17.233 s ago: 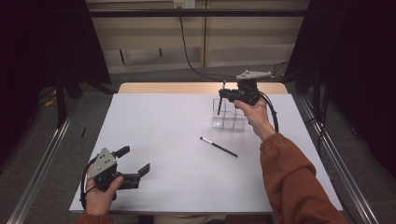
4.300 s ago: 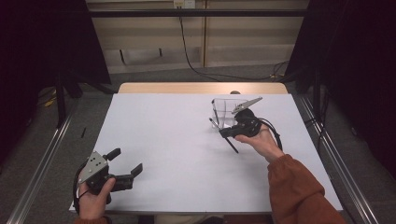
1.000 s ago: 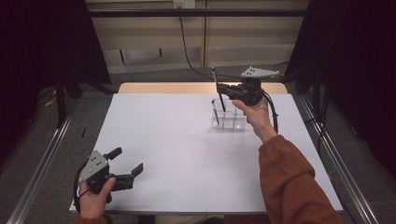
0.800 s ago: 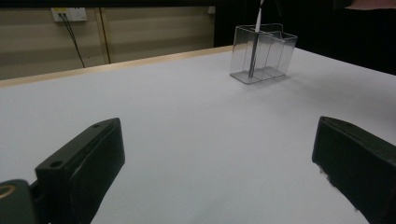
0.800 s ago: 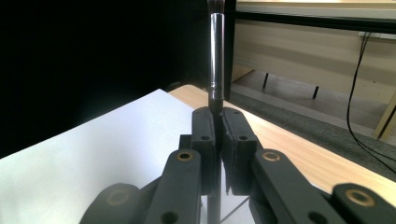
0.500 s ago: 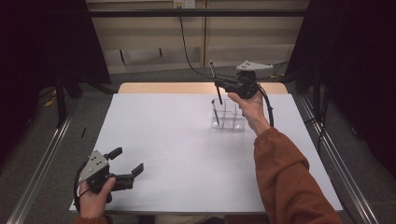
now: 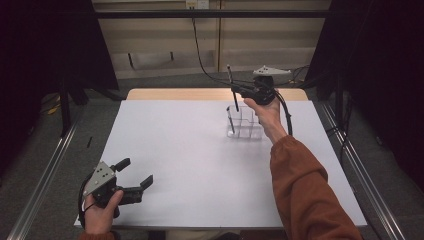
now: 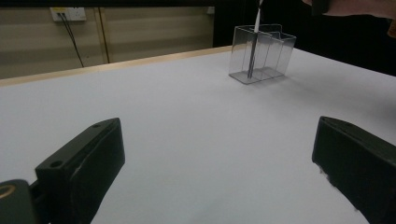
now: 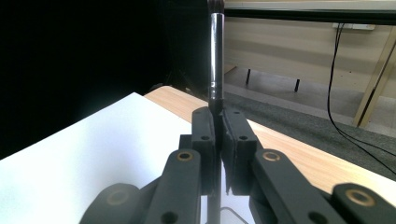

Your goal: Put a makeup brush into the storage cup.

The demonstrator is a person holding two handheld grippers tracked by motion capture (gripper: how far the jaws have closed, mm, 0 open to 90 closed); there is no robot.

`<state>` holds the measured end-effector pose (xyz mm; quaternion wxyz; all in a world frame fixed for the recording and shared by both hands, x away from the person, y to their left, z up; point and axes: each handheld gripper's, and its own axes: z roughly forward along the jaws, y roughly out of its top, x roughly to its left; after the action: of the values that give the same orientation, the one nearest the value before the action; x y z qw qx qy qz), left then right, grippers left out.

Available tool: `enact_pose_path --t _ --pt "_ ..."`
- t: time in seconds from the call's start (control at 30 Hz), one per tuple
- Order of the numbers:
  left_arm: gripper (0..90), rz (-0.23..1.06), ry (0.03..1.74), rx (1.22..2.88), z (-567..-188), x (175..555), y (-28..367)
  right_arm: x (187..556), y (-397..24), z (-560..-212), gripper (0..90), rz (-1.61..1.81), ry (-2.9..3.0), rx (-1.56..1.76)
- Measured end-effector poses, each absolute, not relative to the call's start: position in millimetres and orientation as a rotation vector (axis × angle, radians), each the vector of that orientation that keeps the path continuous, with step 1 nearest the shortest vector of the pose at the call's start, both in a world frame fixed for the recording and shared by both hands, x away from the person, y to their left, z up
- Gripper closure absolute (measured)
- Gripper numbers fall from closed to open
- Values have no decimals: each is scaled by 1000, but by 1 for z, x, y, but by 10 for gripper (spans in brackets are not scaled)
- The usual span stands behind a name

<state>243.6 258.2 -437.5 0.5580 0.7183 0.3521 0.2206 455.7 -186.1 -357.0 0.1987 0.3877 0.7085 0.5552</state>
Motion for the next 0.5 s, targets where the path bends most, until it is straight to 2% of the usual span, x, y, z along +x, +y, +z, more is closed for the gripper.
enact_pose_path --t 0.5 --pt "25 522 826 1701 -437 244 258 455 -182 -371 843 1538 2011 1087"
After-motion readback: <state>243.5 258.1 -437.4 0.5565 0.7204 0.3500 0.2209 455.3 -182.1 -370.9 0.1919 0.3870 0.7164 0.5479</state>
